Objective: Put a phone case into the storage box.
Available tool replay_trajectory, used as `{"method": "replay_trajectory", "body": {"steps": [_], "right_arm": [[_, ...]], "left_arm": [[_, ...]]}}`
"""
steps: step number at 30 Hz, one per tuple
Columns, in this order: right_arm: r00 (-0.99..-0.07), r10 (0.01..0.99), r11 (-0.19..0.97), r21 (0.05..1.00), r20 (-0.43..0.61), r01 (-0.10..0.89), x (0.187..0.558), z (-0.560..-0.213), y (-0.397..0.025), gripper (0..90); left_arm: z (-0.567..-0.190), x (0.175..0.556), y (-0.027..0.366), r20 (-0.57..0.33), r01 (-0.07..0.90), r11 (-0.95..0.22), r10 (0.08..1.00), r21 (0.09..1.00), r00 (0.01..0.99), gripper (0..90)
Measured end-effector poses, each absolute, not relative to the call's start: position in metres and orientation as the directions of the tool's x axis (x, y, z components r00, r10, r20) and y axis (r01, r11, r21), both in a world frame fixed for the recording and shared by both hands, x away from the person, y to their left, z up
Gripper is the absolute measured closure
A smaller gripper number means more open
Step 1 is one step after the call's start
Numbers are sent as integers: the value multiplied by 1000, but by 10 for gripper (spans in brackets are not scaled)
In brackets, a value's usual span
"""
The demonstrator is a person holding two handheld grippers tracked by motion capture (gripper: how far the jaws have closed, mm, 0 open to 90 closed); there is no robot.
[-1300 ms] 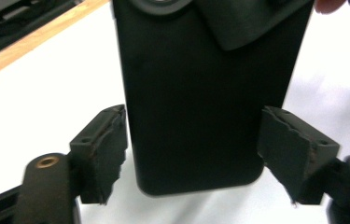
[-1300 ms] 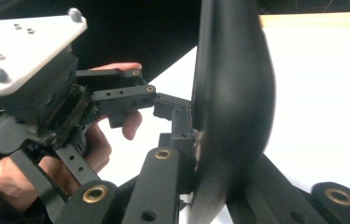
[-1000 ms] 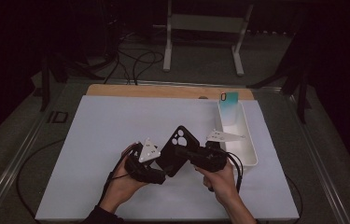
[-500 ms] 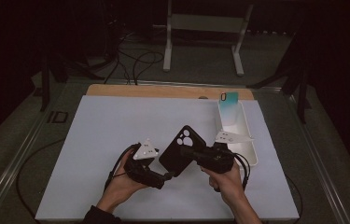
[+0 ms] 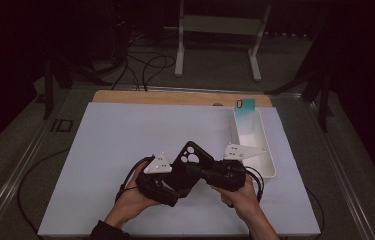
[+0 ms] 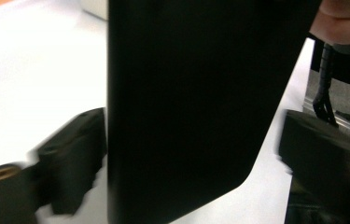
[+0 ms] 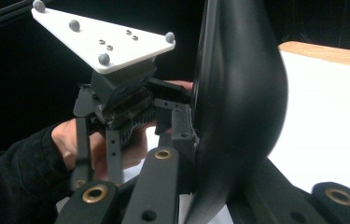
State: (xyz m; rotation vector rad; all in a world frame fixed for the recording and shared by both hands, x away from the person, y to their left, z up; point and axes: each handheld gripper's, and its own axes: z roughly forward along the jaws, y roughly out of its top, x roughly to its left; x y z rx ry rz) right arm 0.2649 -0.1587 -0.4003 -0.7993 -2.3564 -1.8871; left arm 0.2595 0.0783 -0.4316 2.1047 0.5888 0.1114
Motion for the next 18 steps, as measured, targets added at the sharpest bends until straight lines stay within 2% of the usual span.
{"method": "replay_trajectory", "body": {"steps": [11,18], "right_arm": [[-873,396,162,914,285,372,266,-399,-166,841],[-869,453,226,917,200,329,266,-397,-165,656]], "left_arm": [[-430,258,86,-149,349,-433,431,831,890,433],[-432,257,86,-149,347,-446,421,825,895,609]]}}
